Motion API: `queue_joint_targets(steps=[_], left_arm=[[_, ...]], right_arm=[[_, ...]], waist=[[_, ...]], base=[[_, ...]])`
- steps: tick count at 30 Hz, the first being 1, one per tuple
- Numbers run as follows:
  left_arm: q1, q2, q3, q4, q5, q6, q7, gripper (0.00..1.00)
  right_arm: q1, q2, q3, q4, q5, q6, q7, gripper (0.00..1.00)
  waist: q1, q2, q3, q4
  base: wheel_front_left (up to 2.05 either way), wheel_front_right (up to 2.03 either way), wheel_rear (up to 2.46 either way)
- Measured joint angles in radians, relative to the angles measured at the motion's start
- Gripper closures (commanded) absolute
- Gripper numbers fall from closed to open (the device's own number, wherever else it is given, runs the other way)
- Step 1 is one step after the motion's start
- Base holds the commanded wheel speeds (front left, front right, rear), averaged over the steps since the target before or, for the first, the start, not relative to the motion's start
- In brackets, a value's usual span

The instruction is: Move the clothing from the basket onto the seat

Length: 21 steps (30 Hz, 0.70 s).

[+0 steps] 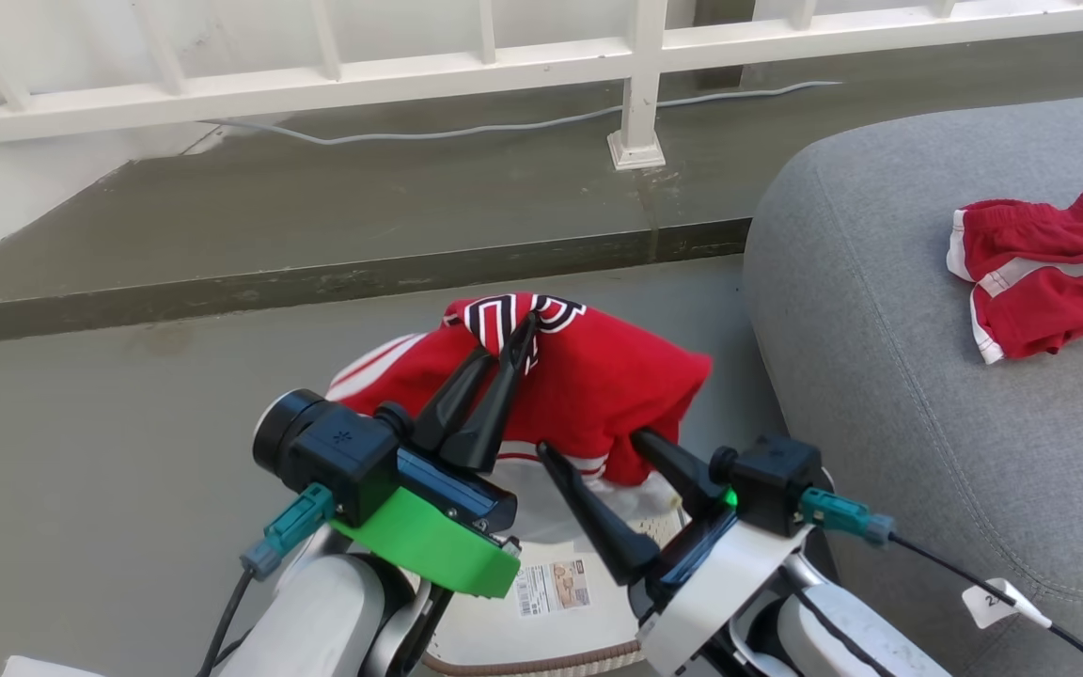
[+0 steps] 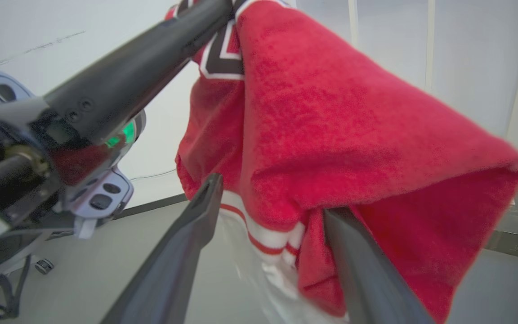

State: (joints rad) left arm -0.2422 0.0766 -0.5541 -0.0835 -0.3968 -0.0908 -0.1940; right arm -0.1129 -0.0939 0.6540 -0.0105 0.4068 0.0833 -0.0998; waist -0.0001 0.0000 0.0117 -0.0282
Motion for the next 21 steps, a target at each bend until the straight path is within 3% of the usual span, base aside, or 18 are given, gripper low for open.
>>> queue_joint_targets(steps=[5,6,7,17,18,19,20,21], left_arm=[[0.001,0.0,-0.008,-0.02,0.0,0.0,0.005,1.0],[0.001,0.0,-0.011,-0.023,0.0,0.0,0.006,1.0],[0.001,0.0,-0.014,-0.024,0.0,0.0,0.008,1.0],[0.001,0.001,-0.037,-0.032,0.0,0.0,0.026,1.0],[0.002,0.001,-0.037,-0.034,-0.001,0.0,0.027,0.59],[0.002,0.002,-0.037,-0.035,-0.001,0.0,0.029,0.33],[0.002,0.003,-0.039,-0.039,-0.001,0.0,0.036,0.0],[0.002,0.003,-0.039,-0.04,-0.001,0.0,0.036,0.0]], right_arm=[[-0.013,0.002,0.03,0.005,-0.005,0.005,0.014,0.0],[-0.02,0.002,0.033,0.007,-0.007,0.005,0.014,0.75],[-0.03,0.001,0.034,0.009,-0.016,0.005,0.014,1.0],[-0.047,0.005,0.029,0.026,-0.013,0.005,0.017,1.0],[-0.047,0.005,0.026,0.027,-0.009,0.005,0.017,1.0],[-0.047,0.006,0.023,0.028,-0.007,0.005,0.016,1.0],[-0.05,0.006,0.014,0.028,-0.007,0.005,0.015,1.0],[-0.052,0.006,0.007,0.031,-0.007,0.004,0.015,1.0]], waist=[[0.0,0.0,0.002,0.004],[0.0,0.0,0.002,0.005],[0.0,0.0,0.003,0.006],[0.0,0.0,0.01,0.024],[0.0001,0.0,0.012,0.024],[0.0001,0.0,0.013,0.024],[0.0,0.0,0.015,0.023],[0.0,0.0,0.016,0.022]], base=[[0.0,0.0,0.0],[0.0,0.0,0.0],[0.0,0.0,0.0],[0.0,0.0,0.0],[0.0,0.0,0.0],[0.0,0.0,0.0],[0.0,0.0,0.0],[0.0,0.0,0.0]])
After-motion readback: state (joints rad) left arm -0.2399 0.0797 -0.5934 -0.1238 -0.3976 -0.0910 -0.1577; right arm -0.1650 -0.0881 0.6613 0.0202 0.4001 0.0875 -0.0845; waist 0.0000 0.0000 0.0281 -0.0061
